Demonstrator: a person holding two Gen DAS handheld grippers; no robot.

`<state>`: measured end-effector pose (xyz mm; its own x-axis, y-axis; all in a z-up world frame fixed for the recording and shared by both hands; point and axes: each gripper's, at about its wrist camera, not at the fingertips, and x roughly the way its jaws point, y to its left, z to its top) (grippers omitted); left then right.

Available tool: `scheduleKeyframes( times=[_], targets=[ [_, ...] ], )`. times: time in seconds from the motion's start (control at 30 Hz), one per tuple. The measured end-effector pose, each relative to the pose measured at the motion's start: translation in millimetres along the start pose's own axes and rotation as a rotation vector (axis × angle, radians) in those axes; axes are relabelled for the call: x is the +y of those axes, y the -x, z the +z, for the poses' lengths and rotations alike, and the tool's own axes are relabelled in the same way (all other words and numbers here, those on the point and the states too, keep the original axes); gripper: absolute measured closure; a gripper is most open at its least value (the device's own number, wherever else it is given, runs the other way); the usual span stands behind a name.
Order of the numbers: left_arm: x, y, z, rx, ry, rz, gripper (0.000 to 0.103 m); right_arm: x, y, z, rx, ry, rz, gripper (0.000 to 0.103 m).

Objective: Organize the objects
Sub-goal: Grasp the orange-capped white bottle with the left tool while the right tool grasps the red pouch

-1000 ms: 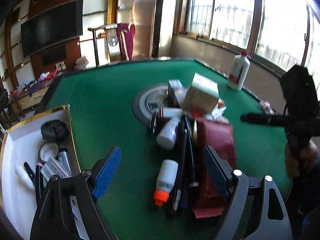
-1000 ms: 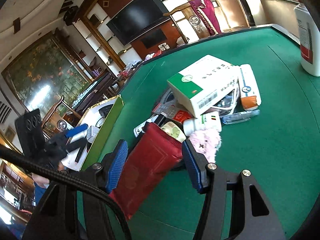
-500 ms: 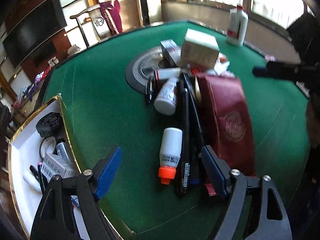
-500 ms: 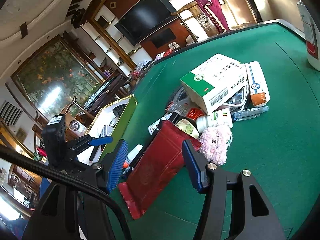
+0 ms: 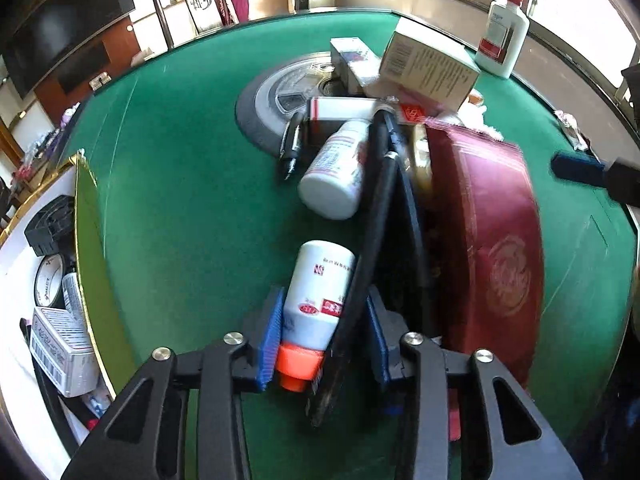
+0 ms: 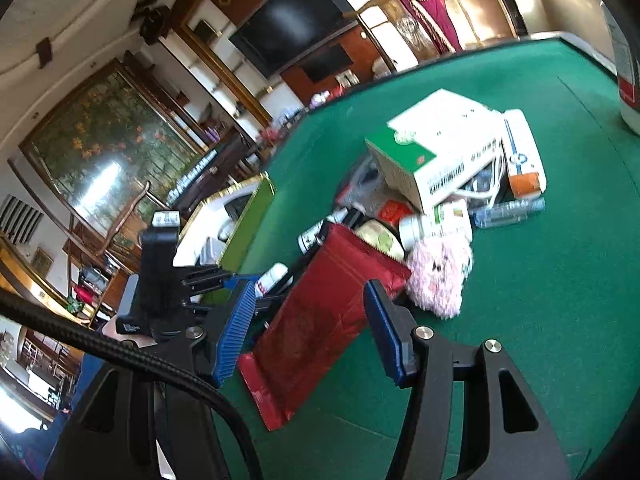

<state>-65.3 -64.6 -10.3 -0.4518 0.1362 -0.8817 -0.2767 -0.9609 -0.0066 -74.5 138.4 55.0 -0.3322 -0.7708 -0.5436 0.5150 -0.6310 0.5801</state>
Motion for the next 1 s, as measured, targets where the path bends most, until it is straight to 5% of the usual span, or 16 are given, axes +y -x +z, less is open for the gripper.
scheduleKeyframes(
  times=[0.13, 0.27, 0.43, 0.57, 0.63, 0.77, 1.0],
  targets=[
    [-7.7, 5.5, -8.9, -0.051, 0.085, -0.014, 0.079, -2.7, -6.2, -7.1, 0.053, -0.047, -0.01, 0.045],
    [-6.2, 12.2, -23.0, -0.082, 0.144, -0.188, 0.081, 3.4, -14.8, -18.2, 0.108, -0.047, -0.069, 0.035],
    [-3.4, 17.4, -28.2, -0.095, 0.134, -0.24, 0.078, 11.0, -36.4, -16.5, 0.156, -0.03, -0.209, 0.028],
    [5.3, 20.0, -28.7, -0.098, 0.167, -0.206, 0.072, 29.5, -67.8, -20.4, 0.198, 0.131, -0.403, 0.021],
    [12.6, 21.1, -30.2, -0.092, 0.204, -0.196, 0.072, 34.7, -72.7, -23.7, 0.184, 0.21, -0.413, 0.021],
    [20.7, 17.2, -29.7, -0.094, 0.226, -0.187, 0.076, 31.8, -65.2, -25.1, 0.181, 0.317, -0.412, 0.041],
    [16.9, 11.8, -29.4, -0.141, 0.235, -0.15, 0.079, 20.8, -59.4, -30.3, 0.103, 0.329, -0.362, 0.036]
  ],
)
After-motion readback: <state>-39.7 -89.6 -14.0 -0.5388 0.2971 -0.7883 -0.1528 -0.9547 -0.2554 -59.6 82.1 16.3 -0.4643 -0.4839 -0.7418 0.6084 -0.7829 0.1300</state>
